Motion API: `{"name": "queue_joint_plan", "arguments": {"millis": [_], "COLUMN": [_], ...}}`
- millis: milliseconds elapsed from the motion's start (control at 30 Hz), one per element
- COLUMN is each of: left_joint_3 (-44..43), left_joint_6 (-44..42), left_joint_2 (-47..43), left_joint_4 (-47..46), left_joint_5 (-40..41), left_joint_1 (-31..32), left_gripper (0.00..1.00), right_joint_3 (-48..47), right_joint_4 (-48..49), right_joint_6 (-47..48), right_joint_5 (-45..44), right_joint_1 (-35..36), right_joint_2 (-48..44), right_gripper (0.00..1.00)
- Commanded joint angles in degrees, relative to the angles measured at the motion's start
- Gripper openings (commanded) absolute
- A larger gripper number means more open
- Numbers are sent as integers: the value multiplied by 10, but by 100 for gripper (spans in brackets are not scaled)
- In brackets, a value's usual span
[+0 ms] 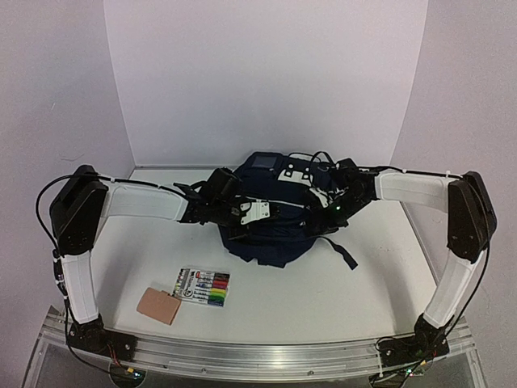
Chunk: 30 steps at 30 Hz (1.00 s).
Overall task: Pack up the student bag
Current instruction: Zip the student bag at the center of the board.
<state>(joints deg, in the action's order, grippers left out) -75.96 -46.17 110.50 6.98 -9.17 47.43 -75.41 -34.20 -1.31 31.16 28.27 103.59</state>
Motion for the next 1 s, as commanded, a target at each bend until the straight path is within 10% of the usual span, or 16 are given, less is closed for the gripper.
{"name": "queue_joint_plan", "arguments": {"millis": [0,500,967], "left_joint_3": [0,56,65], "left_joint_6": [-7,-21,-12], "left_joint_2": [-24,-58,-70], "left_joint_4": [100,94,104], "left_joint_5": [17,18,9], "left_joint_1": [-33,-36,-36], "left_gripper": [0,0,0], "right_joint_3": [-25,-51,-149], "right_joint_4": [-45,7,112], "right_joint_6": [51,86,54], "right_joint_5": [9,-208,-237], "right_joint_1": [-39,-96,-148], "right_joint_2": [-32,2,109], "right_gripper": [0,0,0]}}
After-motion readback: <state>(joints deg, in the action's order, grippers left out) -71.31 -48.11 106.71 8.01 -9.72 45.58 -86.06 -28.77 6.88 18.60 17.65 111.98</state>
